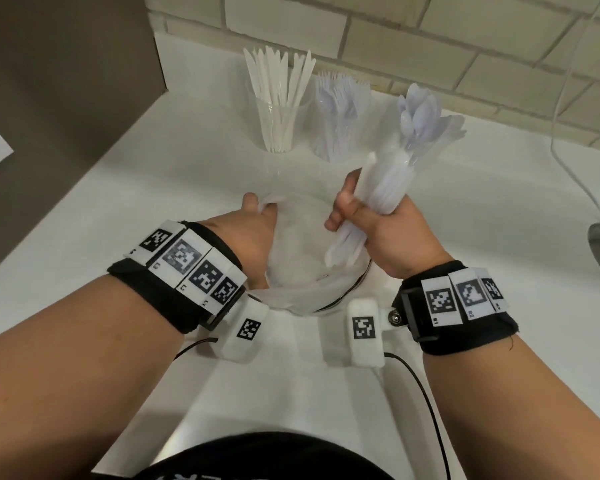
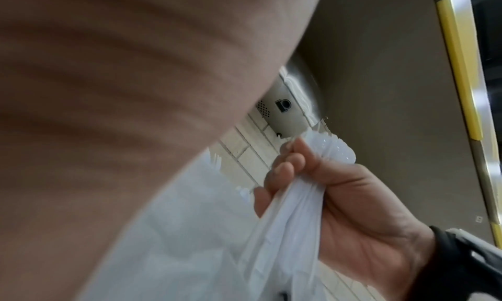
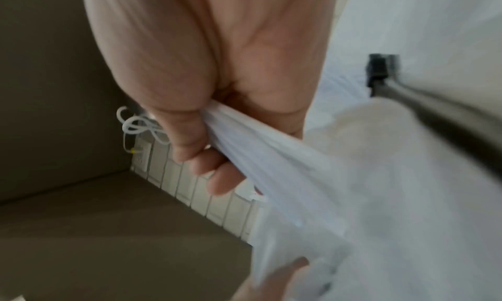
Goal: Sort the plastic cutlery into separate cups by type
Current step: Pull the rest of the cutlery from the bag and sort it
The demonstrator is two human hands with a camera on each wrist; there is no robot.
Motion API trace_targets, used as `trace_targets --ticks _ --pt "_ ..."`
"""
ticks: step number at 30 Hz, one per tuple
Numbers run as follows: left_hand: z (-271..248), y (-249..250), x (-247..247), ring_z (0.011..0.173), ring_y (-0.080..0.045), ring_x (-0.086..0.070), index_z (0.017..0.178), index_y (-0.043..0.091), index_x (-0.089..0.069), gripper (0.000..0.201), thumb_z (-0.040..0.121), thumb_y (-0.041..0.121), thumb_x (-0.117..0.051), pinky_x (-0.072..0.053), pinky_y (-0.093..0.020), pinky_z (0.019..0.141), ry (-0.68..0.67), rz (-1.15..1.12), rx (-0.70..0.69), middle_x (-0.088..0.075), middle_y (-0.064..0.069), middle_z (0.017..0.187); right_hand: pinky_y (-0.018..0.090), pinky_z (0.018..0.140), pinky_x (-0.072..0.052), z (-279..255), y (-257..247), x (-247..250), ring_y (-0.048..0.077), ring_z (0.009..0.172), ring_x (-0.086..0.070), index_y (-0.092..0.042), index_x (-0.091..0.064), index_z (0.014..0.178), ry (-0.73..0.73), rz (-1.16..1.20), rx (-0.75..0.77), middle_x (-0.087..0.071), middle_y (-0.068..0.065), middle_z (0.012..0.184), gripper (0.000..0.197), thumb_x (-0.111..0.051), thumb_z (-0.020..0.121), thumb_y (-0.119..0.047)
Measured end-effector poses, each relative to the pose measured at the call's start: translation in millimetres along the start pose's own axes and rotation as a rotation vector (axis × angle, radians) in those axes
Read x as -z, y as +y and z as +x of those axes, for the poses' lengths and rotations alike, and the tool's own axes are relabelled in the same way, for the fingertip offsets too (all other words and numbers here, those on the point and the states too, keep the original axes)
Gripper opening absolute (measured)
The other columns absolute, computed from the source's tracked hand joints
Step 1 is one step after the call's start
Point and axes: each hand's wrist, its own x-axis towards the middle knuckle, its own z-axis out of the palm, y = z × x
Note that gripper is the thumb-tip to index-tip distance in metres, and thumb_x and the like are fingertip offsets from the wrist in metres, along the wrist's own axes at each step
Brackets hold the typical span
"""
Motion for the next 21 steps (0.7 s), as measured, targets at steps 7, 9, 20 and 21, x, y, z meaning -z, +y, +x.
trace_targets --ticks 7,9,20,21 --pt "-28 -8 54 0.127 -0.023 -0.046 0.114 0.03 -0.063 0.048 0.072 0.047 -0.076 -0.036 -0.024 0.098 0.195 -0.156 -0.018 -0.024 -0.007 0.152 0.033 0.063 -0.047 22 -27 -6 0.017 0.06 -0.045 -0.014 -0.047 0.08 0.16 0.254 -0.006 -0.043 0.001 0.064 0.019 -0.049 0.099 -0.01" --pt "-27 -7 58 0.117 -0.014 -0.051 0.088 0.023 -0.068 0.008 0.083 0.018 -0.064 -0.033 -0.016 0.085 0.509 -0.516 -0.128 -0.05 0.002 0.134 0.033 0.061 -0.048 29 -40 -8 0.016 0.056 -0.047 -0.014 -0.047 0.081 0.173 0.219 0.032 -0.046 0.0 0.061 0.018 -0.05 0.098 -0.01" --pt "-4 13 51 0.124 -0.042 -0.052 0.129 -0.005 -0.048 0.055 0.103 0.036 -0.025 -0.043 -0.052 0.102 -0.286 -2.24 -0.212 -0.052 -0.028 0.134 0.037 0.066 -0.055 52 -69 -48 0.023 0.065 -0.055 -0.005 -0.05 0.097 0.118 0.238 0.229 -0.051 0.008 0.072 0.013 -0.06 0.089 -0.001" --pt "-5 13 53 0.125 -0.038 -0.051 0.128 0.0 -0.048 0.048 0.103 0.034 -0.024 -0.044 -0.054 0.101 -0.28 -2.288 -0.267 -0.052 -0.024 0.136 0.042 0.07 -0.057 53 -62 -50 0.024 0.069 -0.057 -0.007 -0.05 0.097 0.119 0.195 0.206 -0.052 0.008 0.074 0.017 -0.064 0.086 -0.004"
